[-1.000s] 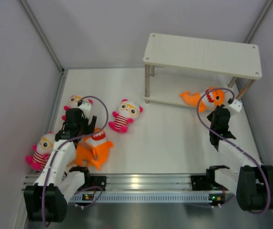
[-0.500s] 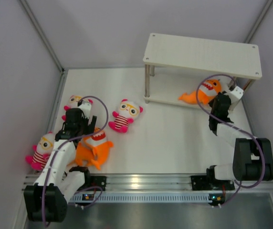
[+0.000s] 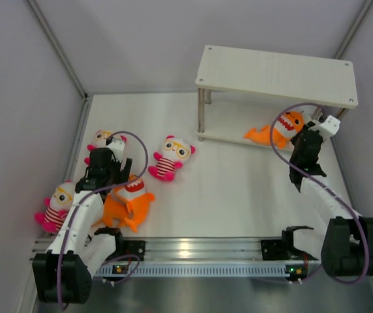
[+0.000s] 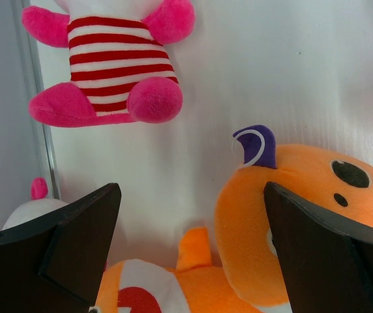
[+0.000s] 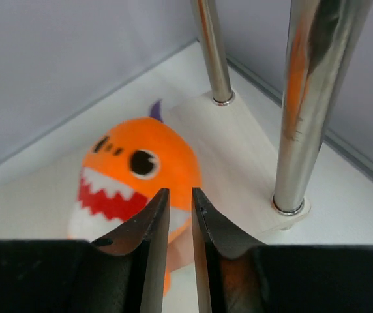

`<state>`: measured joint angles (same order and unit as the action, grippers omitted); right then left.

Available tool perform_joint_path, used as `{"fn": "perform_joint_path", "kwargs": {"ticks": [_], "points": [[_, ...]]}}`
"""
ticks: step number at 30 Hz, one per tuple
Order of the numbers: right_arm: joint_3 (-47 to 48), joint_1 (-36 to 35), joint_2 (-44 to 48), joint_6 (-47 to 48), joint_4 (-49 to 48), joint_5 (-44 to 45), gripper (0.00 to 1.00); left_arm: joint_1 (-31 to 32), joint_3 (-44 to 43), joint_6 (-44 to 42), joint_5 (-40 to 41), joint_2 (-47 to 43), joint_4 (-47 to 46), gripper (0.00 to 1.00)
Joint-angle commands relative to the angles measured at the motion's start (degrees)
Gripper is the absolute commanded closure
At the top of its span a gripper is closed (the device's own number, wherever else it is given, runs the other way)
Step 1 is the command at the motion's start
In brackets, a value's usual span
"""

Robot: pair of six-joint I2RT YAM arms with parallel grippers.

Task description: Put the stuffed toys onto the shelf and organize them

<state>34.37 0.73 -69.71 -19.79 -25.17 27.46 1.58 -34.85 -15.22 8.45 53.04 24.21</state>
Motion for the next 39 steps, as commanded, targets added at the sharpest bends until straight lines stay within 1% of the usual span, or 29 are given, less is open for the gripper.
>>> {"fn": "perform_joint_path", "kwargs": {"ticks": [1, 2, 4, 5, 6, 7, 8, 9, 10, 12, 13, 15, 17, 19, 20, 22, 24, 30, 37, 39], "points": [[-2.81, -4.68, 8.95, 0.81, 6.77, 5.49, 0.79, 0.26, -1.27, -1.21, 0.17, 0.4, 1.72, 0.02], [-3.17, -5.91, 10.02, 1.16, 7.84, 6.19, 0.8, 0.26, -1.27, -1.21, -0.01, 0.4, 1.81, 0.02], [-4.65, -10.73, 12.39, 2.64, 8.21, 7.42, 0.83, 0.26, -1.27, -1.21, -0.19, 0.31, 1.72, 0.02], [-5.45, -12.93, 12.84, 3.61, 5.16, 7.34, 0.84, 0.26, -1.27, -1.3, -0.27, 0.31, 1.72, 0.02], [-6.32, -17.47, 12.41, 6.58, 2.26, 5.95, 0.85, 0.26, -1.27, -1.3, -0.19, 0.31, 1.72, 0.02], [-7.9, -19.61, 11.54, 8.7, -2.03, 4.37, 0.84, 0.26, -1.36, -1.13, -0.27, 0.23, 1.72, 0.02], [-8.0, -21.54, 9.88, 10.63, -8.08, 2.96, 0.84, 0.26, -1.27, -1.3, -0.27, 0.31, 1.72, 0.02], [-7.39, -24.35, 7.95, 13.44, -9.97, 1.21, 0.84, 0.26, -1.36, -1.21, -0.19, 0.4, 1.72, 0.02], [-4.34, -25.16, 3.23, 14.16, -10.16, 1.1, 0.84, 0.26, -1.36, -1.13, -0.01, 0.31, 1.81, 0.02], [-0.38, -25.87, -1.89, 15.22, -9.2, 0.75, 0.84, 0.26, -1.45, -1.21, -0.01, 0.23, 1.98, 0.02], [3.56, -25.87, -6.53, 17.4, -8.67, 0.4, 0.83, 0.26, -1.36, -1.21, 0.08, 0.14, 1.9, 0.02], [6.92, -26.13, -11.47, 21.78, -5.44, 0.13, 0.78, 0.26, -1.45, -1.21, 0.08, 0.05, 1.98, 0.02], [10.09, -26.66, -13.07, 23.47, -2.79, -0.21, 0.55, 0.26, -1.36, -1.21, -0.01, -0.04, 2.07, 0.02], [12.46, -26.92, -14.74, 26.64, 1.15, -1.8, 0.39, 0.26, -1.36, -1.39, -0.27, -0.04, 1.9, 0.02], [13.61, -26.92, -15.53, 27.52, 2.74, -1.45, 0.38, 0.26, -1.36, -1.39, -0.8, 0.14, 1.98, 0.02], [17.2, -27.1, -18.52, 30.33, 7.21, -0.05, 0.37, 0.26, -1.19, -1.48, -1.15, 0.31, 1.98, 0.02], [18.8, -27.54, -21.5, 32.78, 8.38, 1.18, 0.38, 0.26, -1.1, -1.65, -1.5, 0.4, 1.98, 0.02], [24.42, -27.37, -27.84, 34.47, 14.88, 4.43, 0.41, 0.26, -1.18, -1.56, -1.15, 0.4, 1.9, 0.02], [24.17, -27.1, -27.67, 30.78, 18.31, 4.09, 0.43, 0.26, -1.18, -1.65, -1.33, 0.31, 1.9, 0.02], [23.64, -27.1, -27.67, 30.52, 18.58, 4.18, 0.47, 0.26, -1.1, -1.74, -1.42, 0.31, 1.9, 0.02]]}}
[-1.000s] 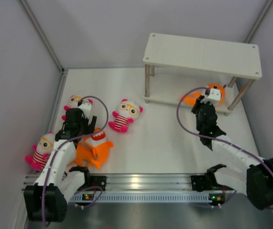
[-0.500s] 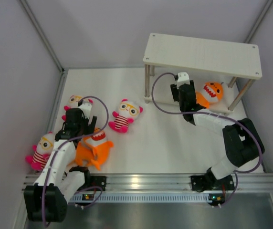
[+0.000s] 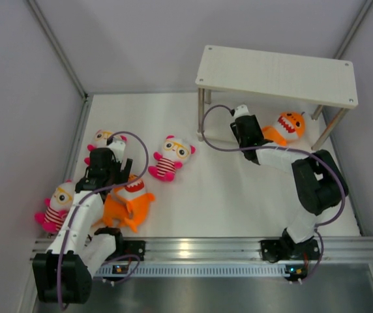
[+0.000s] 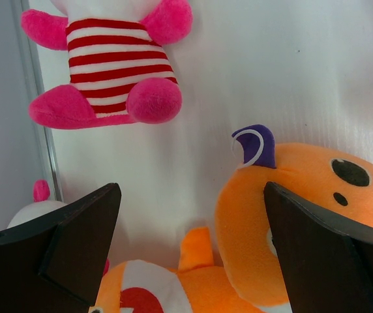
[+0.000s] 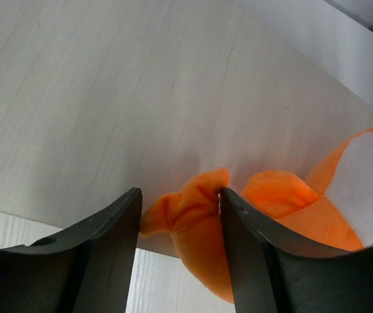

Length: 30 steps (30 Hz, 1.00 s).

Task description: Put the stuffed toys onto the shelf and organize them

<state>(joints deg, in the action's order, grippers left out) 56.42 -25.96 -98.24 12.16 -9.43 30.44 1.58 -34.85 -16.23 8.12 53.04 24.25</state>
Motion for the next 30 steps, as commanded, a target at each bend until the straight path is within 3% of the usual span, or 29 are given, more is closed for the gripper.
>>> {"fn": "perform_joint_path", "kwargs": {"ticks": [1, 6, 12, 22, 26, 30], "points": [[1.24, -0.41, 0.85, -1.44, 2.58, 1.38, 0.49, 0.26, -1.1, -0.73, -1.0, 0.31, 1.85, 0.02], [-2.44, -0.32, 3.39, 1.89, 0.82, 0.95, 0.68, 0.26, -1.18, -0.82, -1.0, 0.23, 1.94, 0.02], [-9.74, 0.55, 11.13, 9.89, -3.05, -3.36, 0.77, 0.26, -1.18, -0.82, -1.18, 0.23, 2.03, 0.02], [-11.86, 10.48, 17.2, 16.31, 0.55, -17.42, 0.79, 0.26, -1.1, -0.91, -1.44, -0.3, 2.2, 0.02], [-12.3, 14.44, 17.64, 23.49, 1.34, -23.92, 0.8, 0.35, -1.1, -0.91, -1.62, -0.3, 2.12, 0.02], [-11.6, 14.79, 17.29, 27.82, 4.68, -23.58, 0.8, 0.35, -1.18, -0.91, -1.62, -0.3, 2.03, 0.02]]}}
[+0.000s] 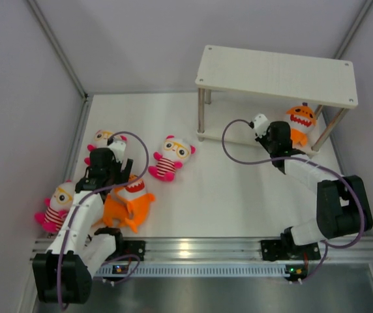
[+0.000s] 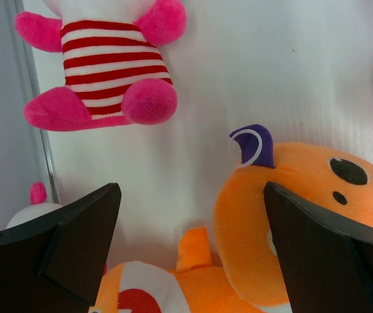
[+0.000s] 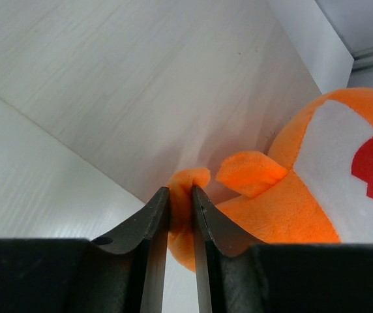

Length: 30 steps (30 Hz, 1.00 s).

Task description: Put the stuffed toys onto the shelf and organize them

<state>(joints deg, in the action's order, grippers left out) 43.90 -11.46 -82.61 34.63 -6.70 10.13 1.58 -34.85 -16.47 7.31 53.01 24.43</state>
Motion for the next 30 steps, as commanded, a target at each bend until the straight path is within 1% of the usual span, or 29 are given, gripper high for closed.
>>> {"fn": "perform_joint_path", "kwargs": {"ticks": [1, 4, 5, 8, 10, 11, 12, 15, 17, 19, 20, 21, 24, 25, 27, 28, 29, 30], "points": [[0.32, 0.56, 2.01, 6.4, 1.95, -3.54, 0.79, 0.35, -1.18, -0.67, -0.72, -0.37, 1.94, 0.02], [-0.39, 0.92, 2.1, 7.81, 1.08, -3.62, 0.71, 0.44, -1.18, -0.67, -0.81, -0.28, 1.94, 0.02], [-0.31, 1.0, 2.19, 7.99, 0.99, -3.71, 0.66, 0.44, -1.1, -0.67, -0.72, -0.37, 1.94, 0.02], [-1.09, 1.18, 2.71, 8.52, -0.33, -2.75, 0.59, 0.44, -1.18, -0.76, -0.72, -0.45, 2.03, 0.02], [-1.01, 1.27, 3.41, 8.52, -0.33, -2.22, 0.49, 0.44, -1.1, -0.76, -0.72, -0.46, 2.03, 0.02], [-1.01, 1.27, 3.94, 8.26, -0.16, -2.31, 0.4, 0.44, -1.01, -0.76, -0.81, -0.37, 2.12, 0.02], [-1.01, 1.01, 4.56, 8.08, 0.02, -2.4, 0.37, 0.44, -1.1, -0.67, -0.81, -0.45, 2.03, 0.02], [-1.62, -1.71, 7.8, 8.35, -1.29, -2.48, 0.3, 0.44, -1.01, -0.67, -0.72, -0.37, 2.12, 0.02], [-2.33, -4.44, 10.44, 7.91, -1.83, -3.18, 0.26, 0.44, -1.18, -0.76, -0.72, -0.37, 2.03, 0.02], [-2.33, -7.15, 12.72, 7.38, -1.91, -2.58, 0.19, 0.44, -1.18, -0.84, -0.55, -0.19, 2.12, 0.02], [-2.15, -7.95, 13.34, 7.12, -1.91, -2.22, 0.18, 0.44, -1.18, -0.93, -0.37, -0.19, 2.03, 0.02], [-1.72, -8.83, 13.96, 6.94, -0.61, -1.96, 0.13, 0.44, -1.36, -1.02, -0.11, -0.28, 2.2, 0.02], [0.83, -12.61, 15.55, 5.54, 3.86, -1.34, 0.12, 0.44, -3.29, -1.72, 0.25, 0.25, 3.52, 0.02], [2.14, -14.71, 16.24, 3.88, 4.67, -1.34, 0.12, 0.44, -5.9, -2.42, 0.07, 0.42, 5.61, 0.02], [3.2, -16.74, 16.78, 0.37, 5.73, -1.34, 0.11, 0.44, -9.51, -3.65, -0.45, 1.56, 8.52, 0.02], [3.73, -18.75, 17.3, -0.7, 6.25, -1.34, 0.1, 0.44, -12.14, -4.88, -0.8, 2.0, 13.06, 0.02], [3.91, -19.73, 17.57, -1.75, 6.26, -1.25, 0.08, 0.44, -17.04, -5.5, -2.2, 3.05, 15.54, 0.02], [3.91, -20.87, 17.92, -2.63, 6.35, -1.08, 0.08, 0.44, -19.96, -6.11, -3.87, 3.67, 18.78, 0.02]]}}
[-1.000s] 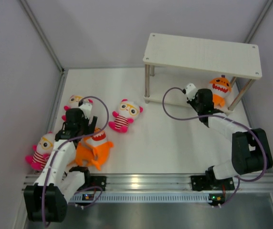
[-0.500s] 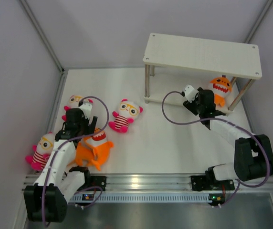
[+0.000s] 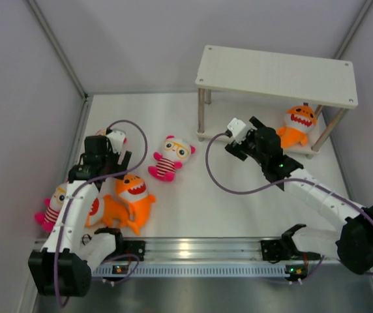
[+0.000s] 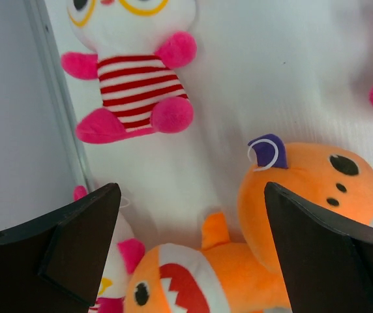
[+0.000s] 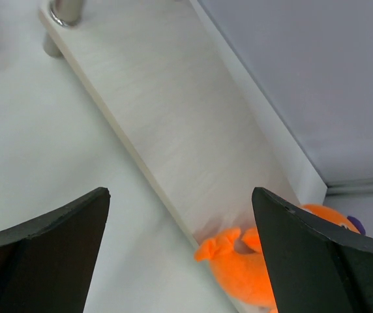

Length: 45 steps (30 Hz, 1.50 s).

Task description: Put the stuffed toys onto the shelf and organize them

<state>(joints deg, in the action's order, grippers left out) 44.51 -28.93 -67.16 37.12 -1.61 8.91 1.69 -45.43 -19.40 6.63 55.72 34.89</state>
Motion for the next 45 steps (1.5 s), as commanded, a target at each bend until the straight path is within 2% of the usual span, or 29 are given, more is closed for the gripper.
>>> {"fn": "perform_joint_path", "kwargs": {"ticks": [1, 2, 5, 9, 13, 15, 18, 19, 20, 22, 23, 25, 27, 29, 33, 34, 36, 39, 42, 45], "points": [[3.04, -5.68, 2.82, -6.52, 0.73, 0.84, 0.07, 0.33, -11.68, -4.93, -5.38, 1.49, 14.35, 0.02], [2.86, -6.83, 2.99, -7.32, 0.55, 1.28, 0.07, 0.33, -15.27, -5.82, -10.8, 2.45, 17.63, 0.02], [3.04, -10.26, 3.08, -10.05, 0.55, 1.82, 0.08, 0.59, -15.75, -9.33, -15.24, 4.38, 24.93, 0.03], [3.13, -13.34, 3.17, -14.71, -1.46, 0.85, 0.09, 4.36, -8.2, -9.78, -12.17, 10.88, 25.57, 0.04], [0.85, -17.47, 3.61, -15.32, -5.77, 0.94, 0.09, 4.37, -8.45, -7.5, -12.61, 16.08, 25.31, 0.04], [0.05, -18.35, 3.52, -15.41, -7.17, 0.85, 0.09, 4.37, -9.5, -6.62, -12.87, 17.4, 25.14, 0.12], [-1.62, -19.85, 2.65, -15.85, -8.67, 2.34, 0.09, 4.28, -10.82, -5.91, -17.61, 19.33, 24.17, 0.2], [-1.88, -20.03, 2.12, -16.2, -9.2, 2.52, 0.09, 4.28, -10.56, -5.91, -18.84, 19.77, 23.73, 0.24], [-2.06, -20.11, 1.94, -16.82, -9.64, 2.61, 0.09, 4.28, -10.38, -6.18, -19.02, 20.47, 23.38, 0.36], [-2.76, -20.29, 1.85, -19.8, -10.78, 1.21, 0.09, 4.28, -9.68, -6.18, -18.76, 21.61, 22.15, 0.53], [-3.11, -20.29, 2.03, -21.11, -11.4, 0.59, 0.1, 4.28, -9.33, -6.0, -19.02, 21.97, 22.15, 0.72], [-4.34, -20.64, 2.64, -24.98, -13.41, -0.56, 0.11, 4.28, -9.15, -5.83, -19.72, 21.62, 22.06, 1.0], [-5.74, -21.86, 3.08, -29.62, -15.08, 0.49, 0.13, 4.2, -9.5, -5.22, -19.73, 20.13, 22.23, 1.0], [-6.36, -23.62, 3.43, -33.06, -17.71, 5.14, 0.16, 4.11, -11.42, -4.25, -18.16, 16.19, 22.23, 1.0], [-1.56, -33.44, 0.98, -44.74, -17.2, 16.29, 0.17, 3.67, -18.78, 0.31, -15.52, 8.45, 22.23, 1.0], [-0.49, -35.56, -0.85, -45.21, -18.07, 20.15, 0.17, 3.58, -20.38, 0.93, -15.25, 6.0, 22.15, 1.0], [3.01, -40.91, -3.14, -44.77, -22.73, 22.2, 0.16, 3.58, -24.07, 3.39, -14.55, 4.31, 22.23, 1.0], [11.96, -45.67, -10.34, -42.15, -23.62, 25.45, 0.14, 3.4, -30.49, 7.25, -13.67, 3.25, 22.41, 1.0], [18.13, -46.48, -18.51, -39.16, -25.54, 23.45, 0.11, 2.53, -34.8, 9.11, -15.68, 2.99, 22.32, 1.0], [22.87, -46.48, -22.82, -37.83, -28.02, 23.44, 0.08, 2.26, -36.92, 9.55, -16.83, 2.81, 22.24, 1.0]]}}
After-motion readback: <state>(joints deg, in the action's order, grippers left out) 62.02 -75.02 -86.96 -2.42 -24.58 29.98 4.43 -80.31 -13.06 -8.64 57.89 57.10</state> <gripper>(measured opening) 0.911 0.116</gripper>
